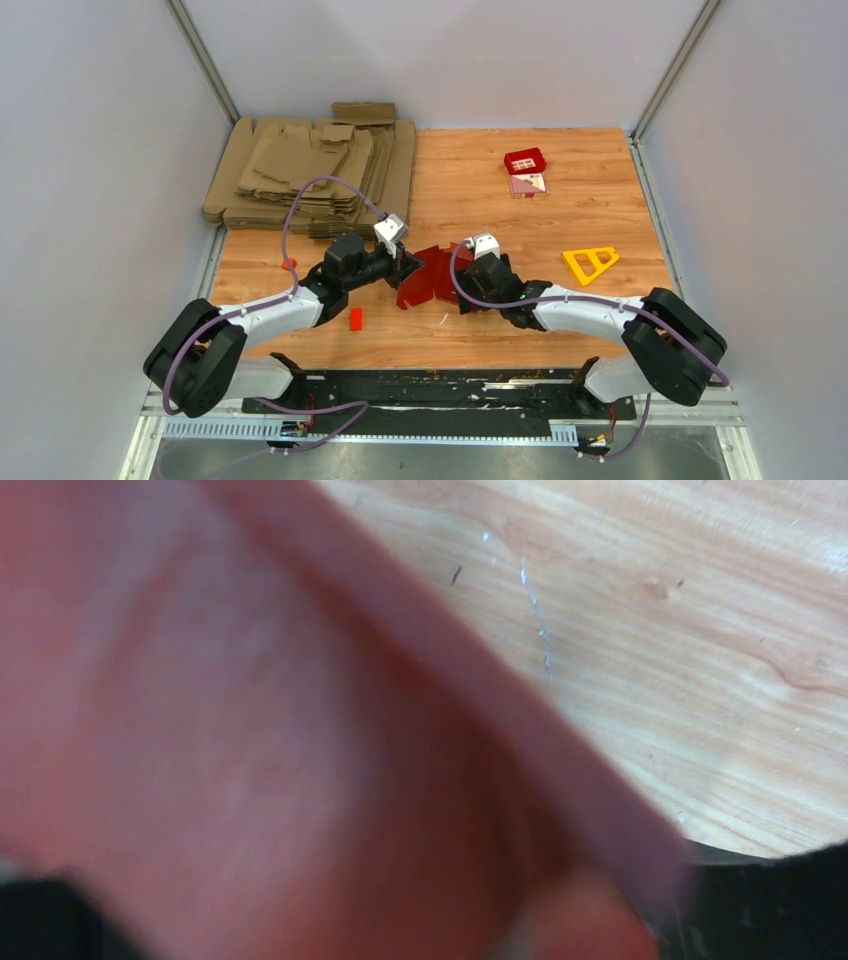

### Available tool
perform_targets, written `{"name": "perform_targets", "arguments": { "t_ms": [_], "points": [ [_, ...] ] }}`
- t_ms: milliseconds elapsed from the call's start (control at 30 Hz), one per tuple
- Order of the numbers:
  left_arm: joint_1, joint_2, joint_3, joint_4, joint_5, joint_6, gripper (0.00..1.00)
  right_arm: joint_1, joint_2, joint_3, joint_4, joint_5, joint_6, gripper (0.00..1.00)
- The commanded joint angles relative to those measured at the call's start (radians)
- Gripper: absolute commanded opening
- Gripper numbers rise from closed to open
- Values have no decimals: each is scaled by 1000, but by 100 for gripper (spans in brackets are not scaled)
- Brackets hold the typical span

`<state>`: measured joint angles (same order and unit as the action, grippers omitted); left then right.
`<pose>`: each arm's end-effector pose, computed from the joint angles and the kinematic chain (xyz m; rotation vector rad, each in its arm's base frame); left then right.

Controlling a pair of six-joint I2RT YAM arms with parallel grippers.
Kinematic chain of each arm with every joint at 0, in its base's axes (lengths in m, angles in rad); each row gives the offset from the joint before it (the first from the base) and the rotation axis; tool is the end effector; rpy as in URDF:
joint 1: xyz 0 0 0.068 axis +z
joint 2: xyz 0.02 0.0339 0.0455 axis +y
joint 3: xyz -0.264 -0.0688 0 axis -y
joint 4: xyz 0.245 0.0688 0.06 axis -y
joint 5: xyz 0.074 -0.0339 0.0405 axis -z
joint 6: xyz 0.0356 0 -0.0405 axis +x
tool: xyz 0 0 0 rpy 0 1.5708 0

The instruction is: Fold the paper box

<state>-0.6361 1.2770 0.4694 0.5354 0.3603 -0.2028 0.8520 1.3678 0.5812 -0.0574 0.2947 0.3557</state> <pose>0.2014 -0.1643 0.2018 0.6676 1.8062 -0.9070 0.1751 0.1844 0.1602 -0.4534 2.3353 0.2227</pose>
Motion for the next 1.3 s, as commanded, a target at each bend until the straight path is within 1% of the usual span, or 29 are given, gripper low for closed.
{"name": "perform_targets", "arguments": {
  "t_ms": [0,233,367,533,833,1000,1100,1267],
  "points": [
    [-7,-5,0,3,12,-2,0,49,22,39,-18,48,-15,84],
    [-7,-7,-5,11,7,-13,0,118,28,56,-47,106,-25,85],
    [-9,-13,-10,13,2,-18,0,155,51,84,-79,135,-41,88],
    [-10,-21,-20,27,2,-29,0,187,80,101,-94,152,-45,89],
    [-11,-48,-49,61,-9,-56,0,206,166,142,-141,209,-20,88],
    [-18,-52,-51,60,-10,-50,0,209,153,134,-134,192,-9,89],
    [-23,-61,-59,69,-18,-54,0,209,113,121,-123,169,-1,85],
    [-30,-87,-98,141,-36,-105,0,208,92,114,-122,167,66,79]
  ]
}}
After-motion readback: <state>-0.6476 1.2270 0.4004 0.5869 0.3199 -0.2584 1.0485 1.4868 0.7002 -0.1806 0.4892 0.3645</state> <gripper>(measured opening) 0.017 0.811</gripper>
